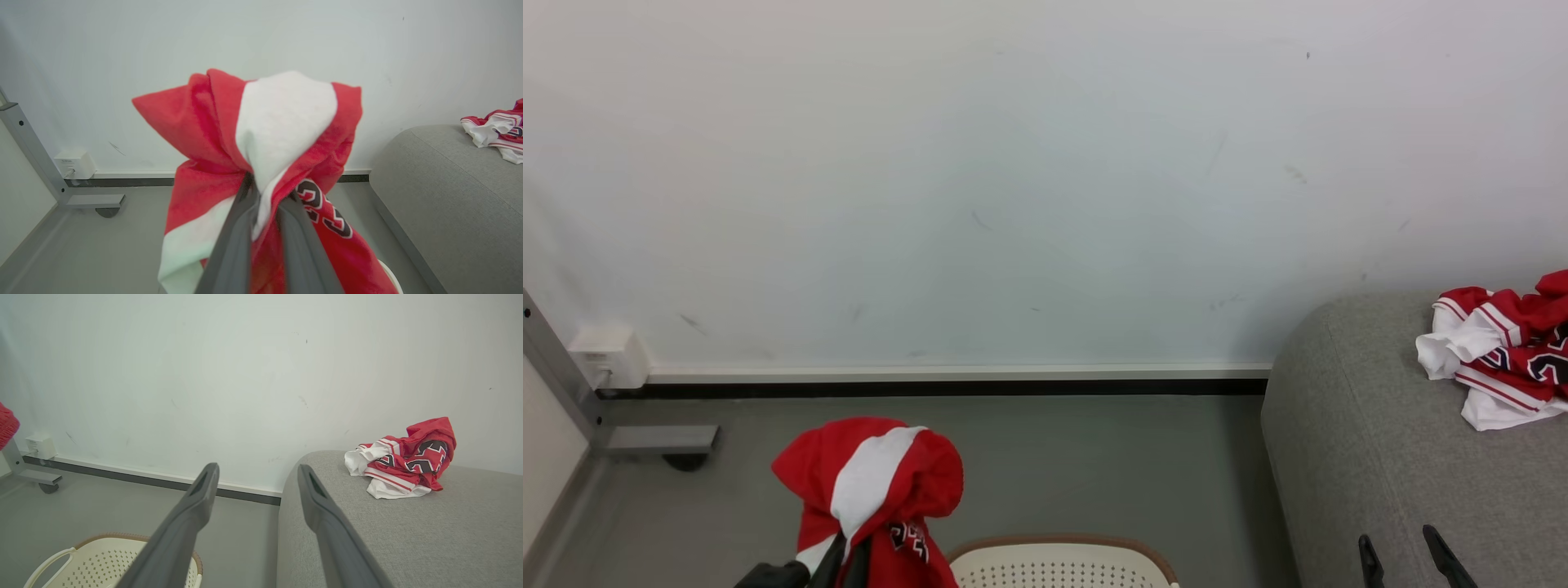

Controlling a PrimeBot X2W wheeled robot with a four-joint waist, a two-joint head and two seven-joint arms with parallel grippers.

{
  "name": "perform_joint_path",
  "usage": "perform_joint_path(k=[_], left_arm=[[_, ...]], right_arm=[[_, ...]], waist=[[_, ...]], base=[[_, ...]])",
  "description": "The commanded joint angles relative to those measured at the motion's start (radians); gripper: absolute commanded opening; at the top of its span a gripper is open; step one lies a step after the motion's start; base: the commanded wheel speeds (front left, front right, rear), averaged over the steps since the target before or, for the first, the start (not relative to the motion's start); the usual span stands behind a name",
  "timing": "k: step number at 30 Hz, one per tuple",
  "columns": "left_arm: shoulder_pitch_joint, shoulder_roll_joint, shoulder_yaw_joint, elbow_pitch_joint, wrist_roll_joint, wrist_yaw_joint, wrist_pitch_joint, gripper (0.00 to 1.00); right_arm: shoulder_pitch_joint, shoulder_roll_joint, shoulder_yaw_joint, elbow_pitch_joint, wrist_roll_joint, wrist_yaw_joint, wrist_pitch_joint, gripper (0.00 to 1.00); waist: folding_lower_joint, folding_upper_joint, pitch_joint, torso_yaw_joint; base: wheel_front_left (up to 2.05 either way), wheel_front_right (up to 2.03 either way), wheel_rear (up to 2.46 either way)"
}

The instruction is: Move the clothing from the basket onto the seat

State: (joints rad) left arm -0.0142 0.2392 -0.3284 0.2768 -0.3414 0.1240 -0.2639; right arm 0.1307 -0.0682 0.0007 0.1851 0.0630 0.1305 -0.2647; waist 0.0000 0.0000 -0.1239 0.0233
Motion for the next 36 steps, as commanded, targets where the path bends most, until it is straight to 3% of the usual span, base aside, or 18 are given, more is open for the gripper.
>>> perform_joint_path(k=[1,9,18,30,36], left_arm=[[0.009,0.011,0.001,-0.012,-0.005,-0.001,0.002,0.0],[0.0,0.014,-0.023,-0.074,-0.005,-0.012,0.017,0.0],[-0.05,0.01,-0.104,-0.173,0.032,-0.057,0.075,0.0],[-0.19,-0.039,-0.292,-0.26,0.074,-0.194,0.171,0.0],[-0.24,-0.03,-0.391,-0.263,0.054,-0.238,0.208,0.0]], right_arm=[[0.013,-0.004,0.004,0.002,0.013,0.0,0.001,1.0],[-0.005,-0.011,0.031,-0.014,0.015,0.0,0.001,1.0],[-0.046,-0.058,0.16,-0.077,0.026,0.0,0.001,1.0],[-0.164,-0.215,0.389,-0.133,0.094,0.0,0.042,1.0],[-0.199,-0.273,0.468,-0.146,0.133,0.0,0.07,1.0]], waist=[[0.0,0.0,-0.002,0.001],[0.0,0.0,-0.001,-0.006],[0.0,0.0,0.006,-0.017],[0.0,0.0,0.005,-0.017],[0.0,0.0,0.005,-0.02]], base=[[0.0,0.0,0.0],[0.0,0.0,0.0],[0.0,0.0,0.0],[0.0,0.0,0.0],[0.0,0.0,0.0]])
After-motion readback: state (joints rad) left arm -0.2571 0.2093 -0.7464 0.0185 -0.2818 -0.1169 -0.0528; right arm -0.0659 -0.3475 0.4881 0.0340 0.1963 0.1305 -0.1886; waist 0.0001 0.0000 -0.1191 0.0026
